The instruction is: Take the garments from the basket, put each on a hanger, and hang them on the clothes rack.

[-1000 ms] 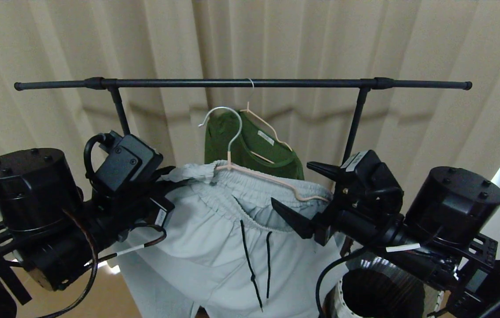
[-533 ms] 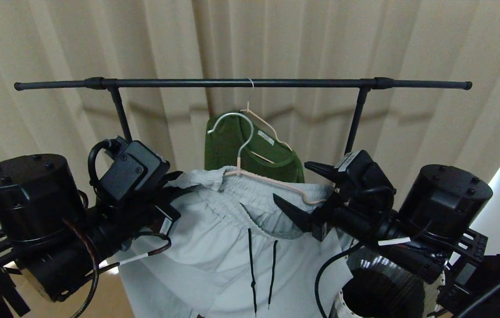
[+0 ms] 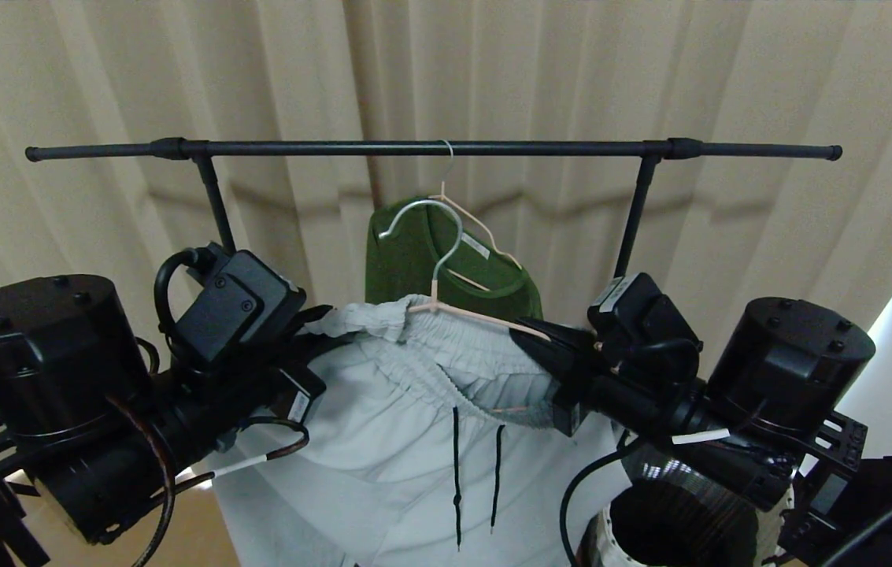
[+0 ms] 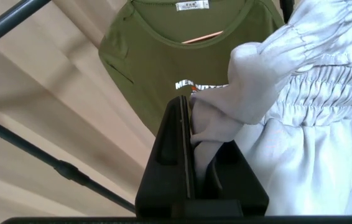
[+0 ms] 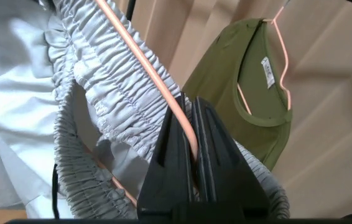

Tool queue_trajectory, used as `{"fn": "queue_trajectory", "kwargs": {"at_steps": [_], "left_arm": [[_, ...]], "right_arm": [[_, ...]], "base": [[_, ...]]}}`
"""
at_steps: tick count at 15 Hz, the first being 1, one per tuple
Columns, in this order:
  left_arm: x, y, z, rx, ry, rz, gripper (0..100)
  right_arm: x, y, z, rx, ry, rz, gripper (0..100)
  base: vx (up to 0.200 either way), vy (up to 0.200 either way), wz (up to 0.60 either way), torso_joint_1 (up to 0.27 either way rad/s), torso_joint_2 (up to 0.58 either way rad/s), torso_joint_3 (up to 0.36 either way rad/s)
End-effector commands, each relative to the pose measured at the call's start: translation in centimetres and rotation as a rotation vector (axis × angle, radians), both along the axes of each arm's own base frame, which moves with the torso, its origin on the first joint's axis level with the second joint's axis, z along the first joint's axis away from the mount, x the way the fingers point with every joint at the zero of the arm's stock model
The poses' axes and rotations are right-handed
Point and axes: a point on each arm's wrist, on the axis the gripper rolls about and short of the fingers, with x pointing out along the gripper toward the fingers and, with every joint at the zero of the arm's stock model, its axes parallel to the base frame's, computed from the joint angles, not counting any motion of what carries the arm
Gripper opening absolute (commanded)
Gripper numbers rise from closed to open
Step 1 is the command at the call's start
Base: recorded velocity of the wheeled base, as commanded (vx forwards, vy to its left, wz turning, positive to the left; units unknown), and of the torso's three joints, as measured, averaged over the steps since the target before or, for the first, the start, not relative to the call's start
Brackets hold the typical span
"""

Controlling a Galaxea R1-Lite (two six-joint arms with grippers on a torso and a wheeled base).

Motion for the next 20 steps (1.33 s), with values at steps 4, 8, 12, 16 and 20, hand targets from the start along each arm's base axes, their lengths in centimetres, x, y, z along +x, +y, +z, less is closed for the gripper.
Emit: {"fn": "queue_trajectory", "kwargs": {"at_steps": [4, 8, 12, 16, 20], "left_arm": [[-0.4, 0.2, 0.1, -0.024, 0.005, -0.006, 100], [-2.2, 1.0, 1.5, -0.128, -0.012, -0.052, 100], [-4.9, 2.6, 1.9, -0.188, -0.019, -0.16, 100], [-5.4, 4.6, -1.6, -0.116, 0.089, -0.062, 100], [-4.2, 5.8, -4.2, -0.027, 0.182, 0.024, 100]], "right_arm": [[-0.2, -0.1, 0.3, 0.007, -0.006, -0.004, 0], [0.9, -2.2, 0.4, 0.028, -0.003, -0.105, 0], [0.3, -3.9, 0.6, 0.08, 0.038, -0.157, 0], [-1.1, -5.3, 0.5, 0.131, -0.003, -0.174, 0], [-2.5, -6.6, -0.5, 0.162, -0.032, -0.178, 0]], "base": [[0.0, 0.0, 0.0, 0.0, 0.0, 0.0], [0.0, 0.0, 0.0, 0.0, 0.0, 0.0], [0.0, 0.0, 0.0, 0.0, 0.0, 0.0], [0.0, 0.0, 0.0, 0.0, 0.0, 0.0], [0.0, 0.0, 0.0, 0.0, 0.0, 0.0]]}}
